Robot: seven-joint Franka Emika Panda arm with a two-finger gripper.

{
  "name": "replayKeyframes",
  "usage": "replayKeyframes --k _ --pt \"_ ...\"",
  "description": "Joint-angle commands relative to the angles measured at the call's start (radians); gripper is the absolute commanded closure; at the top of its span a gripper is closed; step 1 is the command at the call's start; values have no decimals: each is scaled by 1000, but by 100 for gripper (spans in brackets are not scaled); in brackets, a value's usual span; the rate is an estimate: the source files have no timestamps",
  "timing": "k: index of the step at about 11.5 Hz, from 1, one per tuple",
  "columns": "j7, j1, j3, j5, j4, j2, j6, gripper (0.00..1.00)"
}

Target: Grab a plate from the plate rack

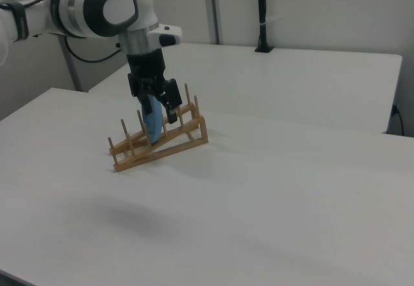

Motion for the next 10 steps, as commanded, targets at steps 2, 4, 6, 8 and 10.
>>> replayKeyframes --k 2,4,6,8,10 --pt "-16 8 -6 -9 -4 -12 0 0" --pt "-17 11 -6 -10 -4 -12 -8 0" --pt "-16 14 -3 -10 -4 -12 -19 0" --pt "-17 19 5 -18 -2 -9 -19 0" --pt "-20 43 14 -24 1 -6 -1 0"
